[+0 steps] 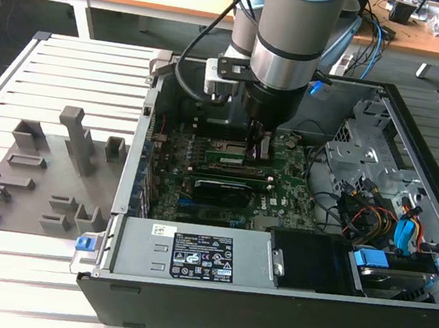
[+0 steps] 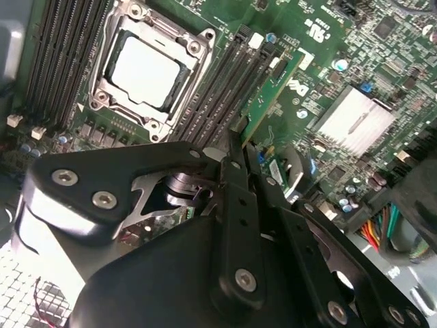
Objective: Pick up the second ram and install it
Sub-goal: 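Insert the second ram into the second slot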
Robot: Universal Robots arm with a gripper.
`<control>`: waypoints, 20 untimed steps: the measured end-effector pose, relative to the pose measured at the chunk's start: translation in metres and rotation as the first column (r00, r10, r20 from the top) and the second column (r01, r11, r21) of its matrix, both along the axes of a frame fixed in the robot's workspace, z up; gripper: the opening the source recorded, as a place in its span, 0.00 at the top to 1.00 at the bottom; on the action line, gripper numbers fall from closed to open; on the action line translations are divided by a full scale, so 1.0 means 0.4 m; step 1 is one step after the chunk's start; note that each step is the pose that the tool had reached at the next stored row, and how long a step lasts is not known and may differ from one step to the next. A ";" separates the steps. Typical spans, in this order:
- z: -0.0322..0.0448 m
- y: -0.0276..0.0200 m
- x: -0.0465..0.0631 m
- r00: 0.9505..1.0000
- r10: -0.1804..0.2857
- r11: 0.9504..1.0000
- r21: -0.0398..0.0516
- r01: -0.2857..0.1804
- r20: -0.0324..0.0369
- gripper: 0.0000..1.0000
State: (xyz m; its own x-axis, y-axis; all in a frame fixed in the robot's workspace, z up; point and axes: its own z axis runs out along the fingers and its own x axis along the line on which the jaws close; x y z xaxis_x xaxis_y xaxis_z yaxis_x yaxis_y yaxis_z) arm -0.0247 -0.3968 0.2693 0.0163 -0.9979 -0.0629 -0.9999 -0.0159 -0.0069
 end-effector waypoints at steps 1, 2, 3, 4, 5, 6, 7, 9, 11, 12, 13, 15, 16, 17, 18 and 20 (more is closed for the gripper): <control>-0.003 0.004 -0.002 1.000 0.000 1.000 0.000 0.000 0.000 0.86; -0.005 0.006 -0.005 1.000 0.000 1.000 0.000 0.000 0.000 0.86; -0.012 0.008 -0.015 1.000 -0.001 1.000 0.000 0.001 0.000 0.86; -0.022 0.009 -0.019 1.000 -0.013 1.000 0.000 0.013 0.000 0.86; -0.029 0.009 -0.020 1.000 -0.030 1.000 0.000 0.030 0.000 0.86; -0.035 0.009 -0.021 0.999 -0.044 0.999 0.000 0.044 0.000 0.86; -0.038 0.009 -0.021 0.999 -0.051 0.999 0.000 0.051 0.000 0.86; -0.045 0.010 -0.023 0.998 -0.066 0.998 0.000 0.066 0.000 0.86; -0.050 0.014 -0.024 0.998 -0.070 0.998 0.000 0.070 0.000 0.86; -0.052 0.015 -0.025 0.998 -0.070 0.998 0.000 0.070 0.000 0.86; -0.061 0.017 -0.028 0.998 -0.070 0.998 0.000 0.070 0.000 0.86; -0.074 0.024 -0.030 0.999 -0.051 0.999 0.000 0.051 0.000 0.86; -0.077 0.026 -0.030 0.999 -0.043 0.999 0.000 0.043 0.000 0.86; -0.079 0.028 -0.030 0.999 -0.039 0.999 0.000 0.039 0.000 0.86; -0.081 0.029 -0.032 0.999 -0.038 0.999 0.000 0.038 0.000 0.86; -0.086 0.031 -0.039 0.999 -0.038 0.999 0.000 0.038 0.000 0.86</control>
State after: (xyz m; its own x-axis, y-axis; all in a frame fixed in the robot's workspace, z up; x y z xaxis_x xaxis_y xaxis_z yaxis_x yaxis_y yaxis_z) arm -0.0404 -0.3842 0.2349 -0.0220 -0.9978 -0.0630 -0.9997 0.0225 -0.0069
